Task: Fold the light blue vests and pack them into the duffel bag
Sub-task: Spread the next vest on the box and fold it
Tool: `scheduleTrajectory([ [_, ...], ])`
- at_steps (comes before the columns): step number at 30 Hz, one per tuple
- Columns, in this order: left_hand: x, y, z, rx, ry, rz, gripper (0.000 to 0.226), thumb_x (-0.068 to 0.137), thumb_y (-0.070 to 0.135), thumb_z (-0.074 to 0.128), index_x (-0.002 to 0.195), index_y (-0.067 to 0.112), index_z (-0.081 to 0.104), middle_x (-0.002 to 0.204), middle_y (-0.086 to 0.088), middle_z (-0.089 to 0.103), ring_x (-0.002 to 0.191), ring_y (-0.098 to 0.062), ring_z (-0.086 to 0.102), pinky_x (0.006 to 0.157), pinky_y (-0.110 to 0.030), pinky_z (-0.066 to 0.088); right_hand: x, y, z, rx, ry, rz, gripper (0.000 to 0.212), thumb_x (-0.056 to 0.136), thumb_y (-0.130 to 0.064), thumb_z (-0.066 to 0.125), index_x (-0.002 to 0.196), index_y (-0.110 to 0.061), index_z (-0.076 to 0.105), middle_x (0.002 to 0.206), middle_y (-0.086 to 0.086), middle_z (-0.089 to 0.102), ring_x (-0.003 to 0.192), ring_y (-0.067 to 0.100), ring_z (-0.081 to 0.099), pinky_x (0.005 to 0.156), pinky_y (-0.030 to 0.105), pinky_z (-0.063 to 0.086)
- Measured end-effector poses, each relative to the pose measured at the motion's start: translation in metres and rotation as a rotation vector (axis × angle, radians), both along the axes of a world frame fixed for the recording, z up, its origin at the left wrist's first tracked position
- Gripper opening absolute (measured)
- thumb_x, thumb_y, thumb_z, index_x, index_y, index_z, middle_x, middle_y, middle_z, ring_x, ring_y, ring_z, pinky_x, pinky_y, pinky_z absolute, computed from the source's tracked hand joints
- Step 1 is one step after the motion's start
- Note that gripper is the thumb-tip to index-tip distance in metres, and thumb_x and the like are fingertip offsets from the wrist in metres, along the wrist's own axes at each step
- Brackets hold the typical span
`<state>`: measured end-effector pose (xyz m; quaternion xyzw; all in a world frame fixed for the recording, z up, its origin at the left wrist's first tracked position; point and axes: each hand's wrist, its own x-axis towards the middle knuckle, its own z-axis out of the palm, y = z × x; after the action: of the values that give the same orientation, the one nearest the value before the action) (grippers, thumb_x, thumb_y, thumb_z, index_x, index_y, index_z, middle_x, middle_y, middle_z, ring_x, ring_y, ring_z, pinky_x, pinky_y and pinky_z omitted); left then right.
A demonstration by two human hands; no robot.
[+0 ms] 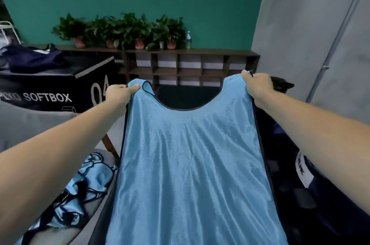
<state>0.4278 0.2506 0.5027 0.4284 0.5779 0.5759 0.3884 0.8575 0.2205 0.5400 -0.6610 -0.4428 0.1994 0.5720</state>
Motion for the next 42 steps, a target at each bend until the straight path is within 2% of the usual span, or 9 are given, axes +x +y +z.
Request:
scheduleTrajectory([
  [4, -0.006, 0.044, -0.032, -0.085, 0.022, 0.029, 0.039, 0.084, 0.036, 0.091, 0.082, 0.009, 0.064, 0.092, -0.016, 0.073, 0.084, -0.029, 0.072, 0.091, -0.048, 0.064, 0.000, 0.046, -0.030, -0.079, -0.068, -0.015, 0.058, 0.102, -0.045, 0.066, 0.059, -0.017, 0.039, 0.063, 0.000, 0.042, 0.063, 0.021, 0.042, 0.058, 0.035, 0.032],
  [9, -0.019, 0.101, -0.074, -0.145, 0.029, -0.021, 0.046, 0.074, 0.049, 0.093, 0.086, 0.015, 0.066, 0.092, -0.017, 0.074, 0.082, -0.028, 0.072, 0.092, -0.058, 0.062, 0.003, 0.093, -0.067, -0.182, -0.133, -0.057, 0.051, 0.099, -0.057, 0.064, 0.078, -0.011, 0.065, 0.096, 0.009, 0.070, 0.095, 0.030, 0.065, 0.087, 0.040, 0.052],
  [13, -0.009, 0.123, -0.086, -0.171, 0.046, 0.005, 0.059, 0.076, 0.055, 0.091, 0.062, 0.023, 0.044, 0.084, -0.012, 0.067, 0.076, -0.025, 0.067, 0.084, -0.045, 0.062, 0.010, 0.119, -0.087, -0.252, -0.127, -0.091, 0.052, 0.100, -0.059, 0.063, 0.097, -0.007, 0.069, 0.109, 0.010, 0.069, 0.106, 0.032, 0.066, 0.088, 0.036, 0.050],
  [21, 0.024, 0.159, -0.090, -0.180, 0.126, 0.052, 0.056, 0.088, 0.054, 0.083, 0.071, 0.023, 0.040, 0.079, 0.002, 0.050, 0.076, -0.021, 0.051, 0.063, -0.029, 0.043, 0.032, 0.153, -0.102, -0.322, -0.062, -0.170, 0.062, 0.100, -0.059, 0.065, 0.131, -0.005, 0.066, 0.128, 0.012, 0.067, 0.101, 0.029, 0.058, 0.087, 0.034, 0.045],
  [25, 0.024, 0.175, -0.102, -0.257, 0.114, -0.050, 0.055, 0.077, 0.065, 0.088, 0.088, 0.014, 0.069, 0.101, 0.003, 0.073, 0.095, -0.020, 0.071, 0.090, -0.035, 0.060, 0.037, 0.160, -0.111, -0.418, 0.117, -0.066, 0.076, 0.087, -0.070, 0.072, 0.131, -0.008, 0.063, 0.126, 0.002, 0.067, 0.109, 0.027, 0.064, 0.095, 0.041, 0.054],
  [30, 0.024, 0.170, -0.117, -0.396, 0.212, -0.147, 0.063, 0.074, 0.043, 0.096, 0.120, 0.009, 0.071, 0.114, -0.006, 0.075, 0.102, -0.027, 0.073, 0.097, -0.043, 0.058, 0.039, 0.154, -0.132, -0.557, 0.124, 0.165, 0.047, 0.083, -0.043, 0.088, 0.120, -0.018, 0.073, 0.119, 0.006, 0.074, 0.103, 0.027, 0.073, 0.081, 0.039, 0.061],
  [36, 0.025, 0.168, -0.110, -0.388, 0.233, -0.205, 0.032, 0.082, 0.011, 0.090, 0.107, 0.004, 0.071, 0.106, -0.011, 0.077, 0.091, -0.025, 0.074, 0.078, -0.035, 0.059, 0.042, 0.157, -0.129, -0.644, -0.018, 0.200, 0.036, 0.085, 0.001, 0.084, 0.117, -0.002, 0.067, 0.111, 0.011, 0.071, 0.091, 0.025, 0.071, 0.069, 0.035, 0.056],
  [40, 0.036, 0.169, -0.115, -0.355, 0.252, -0.121, 0.034, 0.087, 0.015, 0.088, 0.082, 0.012, 0.055, 0.087, -0.002, 0.065, 0.074, -0.016, 0.062, 0.060, -0.027, 0.045, 0.045, 0.161, -0.137, -0.644, -0.069, 0.106, 0.059, 0.078, -0.012, 0.094, 0.127, 0.000, 0.064, 0.126, 0.017, 0.069, 0.117, 0.038, 0.067, 0.100, 0.052, 0.056],
  [42, 0.039, 0.169, -0.115, -0.326, 0.261, -0.056, 0.043, 0.086, 0.022, 0.089, 0.080, 0.014, 0.048, 0.083, -0.001, 0.058, 0.066, -0.015, 0.054, 0.059, -0.029, 0.043, 0.044, 0.160, -0.139, -0.615, -0.099, 0.083, 0.063, 0.084, -0.019, 0.092, 0.135, 0.000, 0.059, 0.135, 0.015, 0.063, 0.127, 0.040, 0.060, 0.107, 0.050, 0.050],
])
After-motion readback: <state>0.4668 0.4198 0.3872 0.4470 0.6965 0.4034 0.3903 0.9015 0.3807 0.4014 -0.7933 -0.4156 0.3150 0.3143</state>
